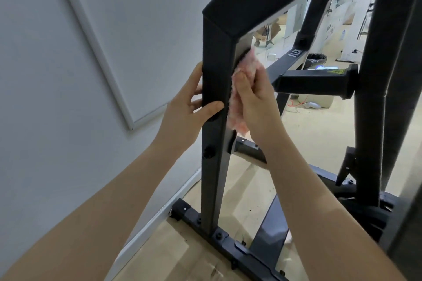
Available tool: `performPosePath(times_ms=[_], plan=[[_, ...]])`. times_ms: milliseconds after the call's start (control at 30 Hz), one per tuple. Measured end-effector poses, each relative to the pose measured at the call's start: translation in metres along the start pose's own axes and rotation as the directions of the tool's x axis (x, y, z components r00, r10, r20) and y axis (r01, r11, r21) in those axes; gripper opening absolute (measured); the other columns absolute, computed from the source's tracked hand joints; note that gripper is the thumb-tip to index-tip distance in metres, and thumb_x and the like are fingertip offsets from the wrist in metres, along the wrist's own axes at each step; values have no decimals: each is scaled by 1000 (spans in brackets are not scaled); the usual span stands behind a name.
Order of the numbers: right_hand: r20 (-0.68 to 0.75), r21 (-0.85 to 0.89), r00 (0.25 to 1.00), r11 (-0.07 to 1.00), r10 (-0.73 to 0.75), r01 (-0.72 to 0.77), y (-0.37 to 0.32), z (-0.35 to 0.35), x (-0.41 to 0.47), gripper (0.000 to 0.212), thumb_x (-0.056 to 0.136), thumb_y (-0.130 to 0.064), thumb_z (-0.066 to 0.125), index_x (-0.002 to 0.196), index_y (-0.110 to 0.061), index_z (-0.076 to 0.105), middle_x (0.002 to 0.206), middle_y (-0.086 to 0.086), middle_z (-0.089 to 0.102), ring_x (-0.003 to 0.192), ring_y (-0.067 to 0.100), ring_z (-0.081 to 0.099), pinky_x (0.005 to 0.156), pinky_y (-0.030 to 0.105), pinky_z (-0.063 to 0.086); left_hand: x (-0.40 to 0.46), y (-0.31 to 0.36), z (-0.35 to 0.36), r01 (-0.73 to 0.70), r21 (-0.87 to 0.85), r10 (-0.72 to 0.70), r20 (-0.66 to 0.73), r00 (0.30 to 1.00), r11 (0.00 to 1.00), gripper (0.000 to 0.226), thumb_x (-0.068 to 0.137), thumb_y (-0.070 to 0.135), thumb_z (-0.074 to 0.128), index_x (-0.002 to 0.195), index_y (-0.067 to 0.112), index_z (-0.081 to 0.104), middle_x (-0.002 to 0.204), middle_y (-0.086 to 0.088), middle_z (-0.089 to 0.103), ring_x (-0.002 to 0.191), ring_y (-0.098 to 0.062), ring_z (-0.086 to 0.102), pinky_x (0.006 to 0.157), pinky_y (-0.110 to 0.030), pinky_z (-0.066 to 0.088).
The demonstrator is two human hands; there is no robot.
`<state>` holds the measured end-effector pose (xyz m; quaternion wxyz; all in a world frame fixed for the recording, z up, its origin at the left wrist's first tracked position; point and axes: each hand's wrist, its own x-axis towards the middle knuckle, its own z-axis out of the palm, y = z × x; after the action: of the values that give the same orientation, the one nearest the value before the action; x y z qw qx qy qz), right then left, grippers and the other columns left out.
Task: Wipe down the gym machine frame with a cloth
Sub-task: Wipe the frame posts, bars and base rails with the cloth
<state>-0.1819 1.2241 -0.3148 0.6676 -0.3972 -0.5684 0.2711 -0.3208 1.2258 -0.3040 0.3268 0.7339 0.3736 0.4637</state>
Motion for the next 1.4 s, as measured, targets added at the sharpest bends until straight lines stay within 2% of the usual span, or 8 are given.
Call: performPosePath(times_ms=[100, 233, 500, 733, 900, 1067, 1200, 1400], plan=[[-23, 86, 996, 992, -86, 88, -18, 5, 16, 23, 95, -41, 47, 112, -26, 45, 68, -14, 56, 57, 0, 56, 57, 14, 46, 1, -4, -1, -5, -9, 5, 8, 1000, 1000, 67, 90, 11, 60, 142, 42, 30, 121, 9, 60, 104, -15, 65, 93, -40, 52], [-6, 22, 999, 998, 53, -53, 15, 14, -12, 57, 86, -62, 38, 129, -25, 47, 108, 2, 65, 101, 12, 64, 92, 35, 53, 3, -4, -1, -49, 5, 49, 18, 999, 999, 63, 90, 15, 60, 133, 50, 29, 120, 13, 59, 107, -16, 64, 91, -31, 53], [-84, 66, 996, 997, -29, 35, -18, 7, 14, 27, 101, -32, 42, 120, -15, 52, 96, 2, 65, 90, 9, 65, 83, 24, 52, 2, -1, -3, -33, 48, 32, 24, 999, 998, 67, 90, 17, 61, 142, 43, 27, 126, 11, 58, 107, -10, 62, 93, -30, 52], [-531, 177, 840, 984, 115, -22, 42, -10, -44, 14, 102, -13, 40, 96, -6, 51, 74, 1, 51, 65, 4, 51, 62, 23, 44, -3, -7, 7, -26, -17, 25, -44, 999, 1000, 55, 94, 19, 54, 139, 41, 32, 128, 19, 49, 116, -14, 56, 99, -29, 44], [-119, 221, 978, 965, 174, -145, 50, 26, -56, 42, 99, -52, 36, 115, -15, 50, 102, 21, 48, 99, 40, 51, 90, 49, 50, -33, -46, 0, 77, -346, -86, -11, 996, 935, 37, 97, 24, 43, 132, 35, 44, 134, 12, 54, 126, -5, 49, 111, -34, 34], [-124, -1, 992, 1000, -1, 1, 74, 35, -56, 44, 104, -21, 30, 141, 0, 21, 116, -3, 46, 120, 7, 49, 100, 15, 38, -50, -76, 12, 137, -71, -128, 113, 985, 988, 67, 92, 12, 56, 142, 46, 25, 134, 12, 54, 121, -7, 53, 106, -39, 41], [-151, -37, 980, 990, 130, -137, 98, 42, -79, 54, 96, -46, 34, 144, -24, 25, 130, 15, 47, 123, 25, 47, 107, 51, 38, -45, -82, 17, 114, 12, -115, 58, 992, 993, 71, 91, 10, 58, 132, 53, 18, 121, 21, 53, 115, -7, 57, 95, -18, 44], [-139, -34, 973, 981, 183, -189, 96, 37, -70, 70, 94, -44, 39, 151, -14, 12, 148, 13, 36, 136, 22, 37, 112, 46, 34, -44, -93, 21, 57, 73, -59, 22, 998, 996, 73, 92, 12, 56, 135, 48, 9, 128, 13, 52, 117, -10, 56, 92, -14, 44]])
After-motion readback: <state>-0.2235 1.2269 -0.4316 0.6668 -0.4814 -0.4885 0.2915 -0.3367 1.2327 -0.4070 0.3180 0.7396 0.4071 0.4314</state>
